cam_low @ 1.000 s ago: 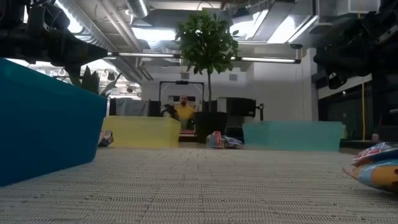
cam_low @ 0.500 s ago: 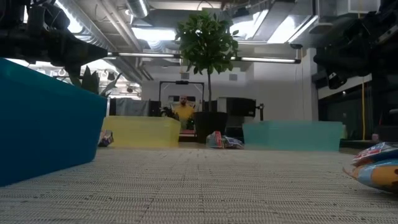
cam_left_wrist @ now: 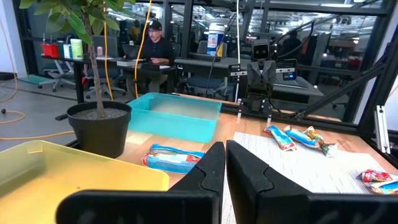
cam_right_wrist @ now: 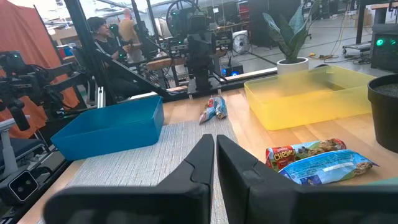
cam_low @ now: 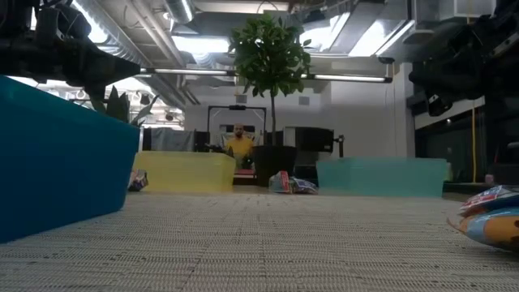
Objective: Pick and place Granola Bars by type
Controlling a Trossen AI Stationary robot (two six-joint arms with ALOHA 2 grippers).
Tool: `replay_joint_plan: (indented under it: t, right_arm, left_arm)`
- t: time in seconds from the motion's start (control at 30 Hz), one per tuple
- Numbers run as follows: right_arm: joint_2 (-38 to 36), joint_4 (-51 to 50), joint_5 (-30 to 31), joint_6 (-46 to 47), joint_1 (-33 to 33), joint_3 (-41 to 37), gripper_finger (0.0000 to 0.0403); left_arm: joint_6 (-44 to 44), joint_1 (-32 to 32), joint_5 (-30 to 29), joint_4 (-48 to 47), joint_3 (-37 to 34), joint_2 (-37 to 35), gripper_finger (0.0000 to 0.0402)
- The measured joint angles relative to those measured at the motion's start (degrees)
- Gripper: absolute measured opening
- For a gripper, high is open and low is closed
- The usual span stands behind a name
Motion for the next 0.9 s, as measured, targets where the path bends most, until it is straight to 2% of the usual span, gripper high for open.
replay_joint_plan:
  t: [0.9]
  right_arm:
    - [0.02,0.01,0.0,0.0,0.02,0.0,0.0023]
  left_arm:
    - [0.0,-0.01,-0.02,-0.02,0.0,0.02,0.0012]
